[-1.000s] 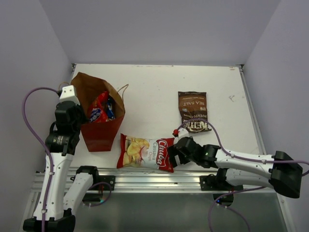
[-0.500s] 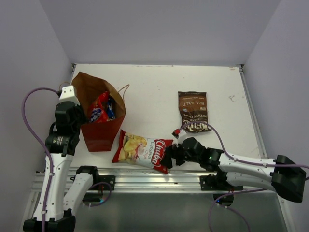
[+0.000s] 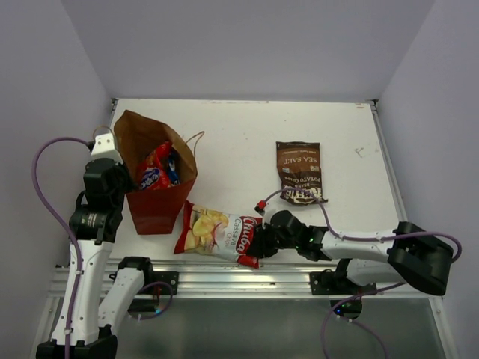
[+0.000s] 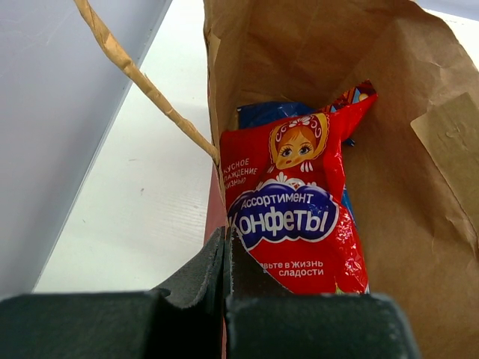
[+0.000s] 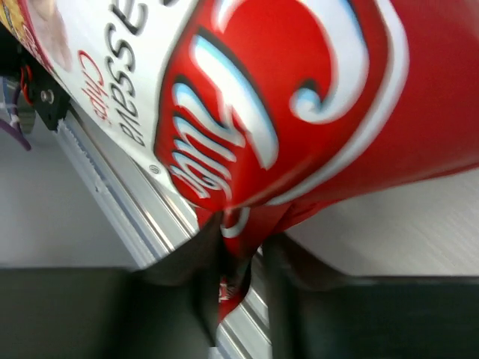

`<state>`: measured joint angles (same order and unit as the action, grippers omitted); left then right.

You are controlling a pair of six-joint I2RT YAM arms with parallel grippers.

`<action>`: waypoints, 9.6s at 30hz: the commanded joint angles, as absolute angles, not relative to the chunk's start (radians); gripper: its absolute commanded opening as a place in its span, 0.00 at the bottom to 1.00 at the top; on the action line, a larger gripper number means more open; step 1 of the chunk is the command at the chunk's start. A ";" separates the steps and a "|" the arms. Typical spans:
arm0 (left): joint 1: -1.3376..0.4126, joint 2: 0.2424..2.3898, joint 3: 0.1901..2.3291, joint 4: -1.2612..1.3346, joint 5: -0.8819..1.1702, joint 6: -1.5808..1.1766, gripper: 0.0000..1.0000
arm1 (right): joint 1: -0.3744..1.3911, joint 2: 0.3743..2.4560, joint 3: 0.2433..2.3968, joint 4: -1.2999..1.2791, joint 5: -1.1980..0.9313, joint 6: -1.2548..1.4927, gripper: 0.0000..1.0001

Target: Place the snacks into the paper bag

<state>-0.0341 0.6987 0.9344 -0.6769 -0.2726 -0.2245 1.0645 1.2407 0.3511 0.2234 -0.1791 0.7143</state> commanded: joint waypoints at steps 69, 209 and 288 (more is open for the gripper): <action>-0.038 0.690 0.933 -0.607 -0.255 -0.213 0.00 | 1.112 2.269 2.600 -0.793 -0.739 -0.108 0.00; -0.038 0.672 0.922 -0.601 -0.293 -0.201 0.00 | 0.977 1.790 1.729 0.507 -0.443 0.465 0.91; -0.400 0.899 0.928 -0.106 0.129 -0.221 0.00 | 0.950 1.290 1.275 -0.305 0.515 0.147 0.00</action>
<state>-0.3664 0.9169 0.9382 -0.3637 0.1989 -0.1829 0.9531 1.3514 1.3281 -0.3603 0.4225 0.1215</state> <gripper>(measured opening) 0.006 0.022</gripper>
